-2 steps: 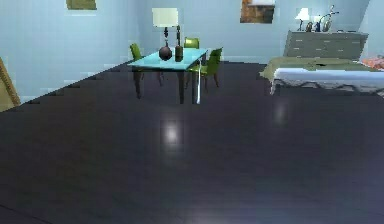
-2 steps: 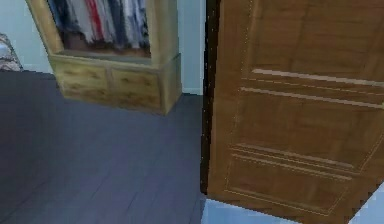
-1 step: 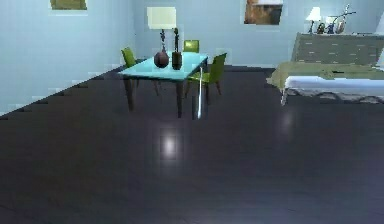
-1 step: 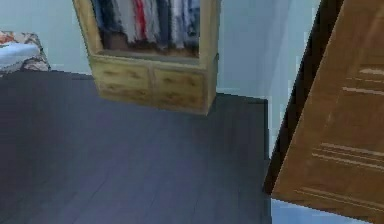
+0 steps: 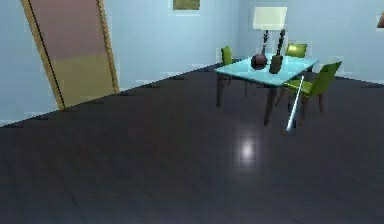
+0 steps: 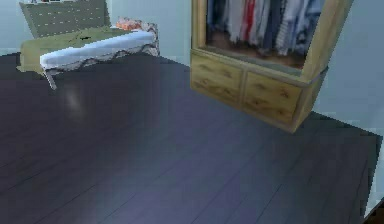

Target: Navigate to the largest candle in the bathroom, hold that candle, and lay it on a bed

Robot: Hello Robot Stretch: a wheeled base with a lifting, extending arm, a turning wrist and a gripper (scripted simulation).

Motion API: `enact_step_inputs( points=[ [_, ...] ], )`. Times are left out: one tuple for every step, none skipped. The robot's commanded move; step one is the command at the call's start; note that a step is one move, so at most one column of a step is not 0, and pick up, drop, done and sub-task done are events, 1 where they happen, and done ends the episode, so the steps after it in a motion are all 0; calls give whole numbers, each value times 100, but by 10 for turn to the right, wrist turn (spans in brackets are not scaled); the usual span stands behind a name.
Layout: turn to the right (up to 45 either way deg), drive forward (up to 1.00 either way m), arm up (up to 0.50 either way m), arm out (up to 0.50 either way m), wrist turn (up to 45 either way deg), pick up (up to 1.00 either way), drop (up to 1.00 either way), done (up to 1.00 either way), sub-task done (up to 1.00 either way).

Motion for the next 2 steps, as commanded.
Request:
enact_step_inputs(
  points=[
    [0, 50, 0, 0, 0, 0, 0, 0, 0],
    [-450, 0, 0, 0, 0, 0, 0, 0, 0]
  ],
)
